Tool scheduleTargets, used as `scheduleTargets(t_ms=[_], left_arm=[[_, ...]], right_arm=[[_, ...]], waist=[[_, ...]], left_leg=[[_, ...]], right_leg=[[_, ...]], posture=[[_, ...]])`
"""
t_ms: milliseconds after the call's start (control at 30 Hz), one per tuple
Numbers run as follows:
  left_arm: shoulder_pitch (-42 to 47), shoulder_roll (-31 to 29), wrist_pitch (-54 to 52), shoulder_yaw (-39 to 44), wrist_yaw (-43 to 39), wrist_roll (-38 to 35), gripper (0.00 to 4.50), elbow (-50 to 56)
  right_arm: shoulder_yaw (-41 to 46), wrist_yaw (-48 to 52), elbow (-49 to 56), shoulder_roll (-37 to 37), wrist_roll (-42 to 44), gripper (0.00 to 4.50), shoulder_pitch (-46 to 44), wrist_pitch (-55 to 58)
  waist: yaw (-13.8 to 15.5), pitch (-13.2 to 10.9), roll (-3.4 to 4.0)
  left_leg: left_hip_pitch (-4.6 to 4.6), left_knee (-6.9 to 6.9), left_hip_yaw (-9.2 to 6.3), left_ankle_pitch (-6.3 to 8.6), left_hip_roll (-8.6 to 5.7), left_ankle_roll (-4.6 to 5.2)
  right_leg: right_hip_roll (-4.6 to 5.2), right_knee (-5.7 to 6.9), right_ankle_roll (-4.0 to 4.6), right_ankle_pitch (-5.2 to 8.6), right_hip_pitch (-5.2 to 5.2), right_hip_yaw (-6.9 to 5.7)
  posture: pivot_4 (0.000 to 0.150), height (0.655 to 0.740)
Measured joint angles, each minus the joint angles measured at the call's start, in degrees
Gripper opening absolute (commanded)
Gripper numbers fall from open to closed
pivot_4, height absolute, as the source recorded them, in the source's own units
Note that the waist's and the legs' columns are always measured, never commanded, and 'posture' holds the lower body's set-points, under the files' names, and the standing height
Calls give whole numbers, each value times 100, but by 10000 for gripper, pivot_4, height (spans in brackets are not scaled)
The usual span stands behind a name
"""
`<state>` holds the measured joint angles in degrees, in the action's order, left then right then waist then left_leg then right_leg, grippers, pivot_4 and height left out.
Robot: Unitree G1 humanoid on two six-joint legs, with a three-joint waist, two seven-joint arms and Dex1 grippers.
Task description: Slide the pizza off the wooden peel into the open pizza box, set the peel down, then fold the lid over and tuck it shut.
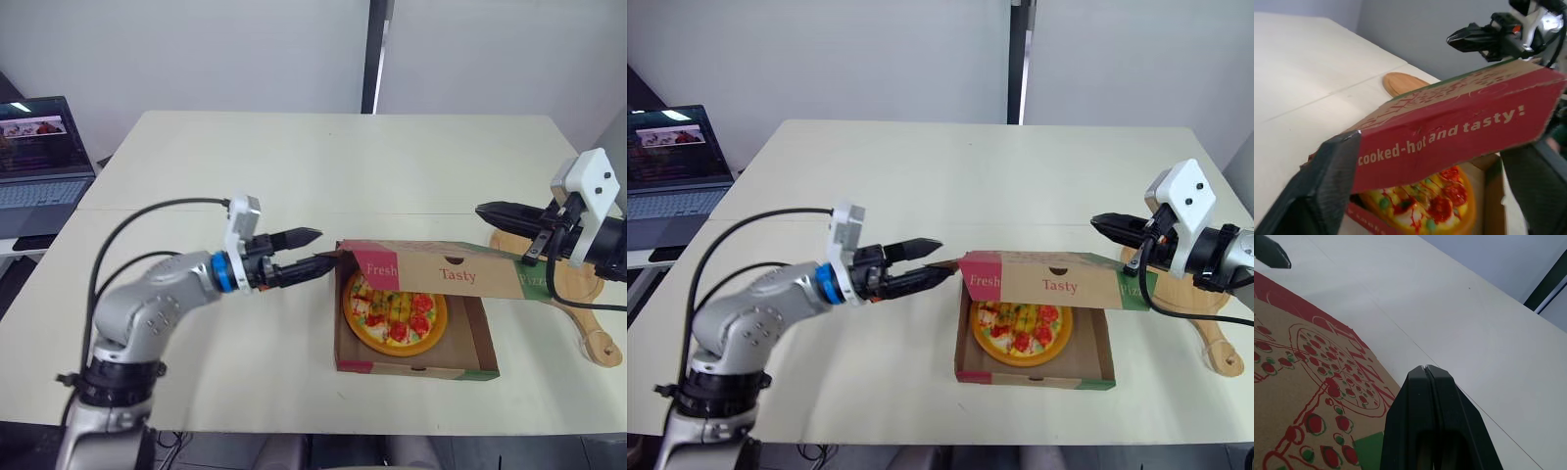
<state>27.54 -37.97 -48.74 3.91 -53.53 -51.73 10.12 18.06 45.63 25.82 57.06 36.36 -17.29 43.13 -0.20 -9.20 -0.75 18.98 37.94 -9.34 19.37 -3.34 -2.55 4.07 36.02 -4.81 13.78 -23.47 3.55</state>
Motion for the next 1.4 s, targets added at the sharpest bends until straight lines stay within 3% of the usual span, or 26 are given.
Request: scheduleTargets(t_ms=[167,267,533,667,867,1300,1400], left_arm=[[1187,-148,-59,85,-517,73,44614,-1177],[1579,-111,-38,69,-802,147,38906,-1555],[1842,79,396,-362,-1443,854,12788,-2164],[1800,123,1145,-652,-1716,1515,239,-2191],[1639,253,2440,-857,-1744,2452,239,-2616],[2447,1183,2612,-1193,-2351,2498,239,-2404],[2472,1288,2706,-1308,-2501,2550,239,-2421]], right_arm=[[-29,64,-42,21,-110,0,-22,-31],[-38,76,-75,22,-137,0,-23,-32],[-116,166,-85,22,-141,0,-29,-45],[-122,173,-85,22,-139,0,-42,-45],[-121,174,-85,22,-139,0,-112,-44],[-84,197,-73,59,-149,0,-62,-19],[312,185,-206,176,-251,0,274,-19]], waist=[[12,-9,-9],[3,-9,-8],[-20,-9,-8],[-12,-9,-8],[-4,-9,-8],[1,-10,-10],[7,-10,-10]], left_leg=[[8,2,-4,0,-2,-1],[13,-1,-2,0,-1,-1],[88,15,-3,-2,0,-4],[89,14,-1,-2,-2,-4],[90,14,0,-2,-1,-3],[94,23,1,-2,-4,-2],[96,24,1,-2,-6,-2]], right_leg=[[1,-1,0,-1,-6,-3],[1,1,1,-1,-19,-1],[2,15,8,-9,-95,-2],[4,12,9,-9,-96,-1],[4,13,8,-10,-96,-1],[4,15,2,-15,-95,-2],[4,17,2,-15,-94,-1]], posture=[[1500,7341],[1500,7341],[1500,7341],[1500,7341],[1500,7341],[1500,7341],[1500,7341]])
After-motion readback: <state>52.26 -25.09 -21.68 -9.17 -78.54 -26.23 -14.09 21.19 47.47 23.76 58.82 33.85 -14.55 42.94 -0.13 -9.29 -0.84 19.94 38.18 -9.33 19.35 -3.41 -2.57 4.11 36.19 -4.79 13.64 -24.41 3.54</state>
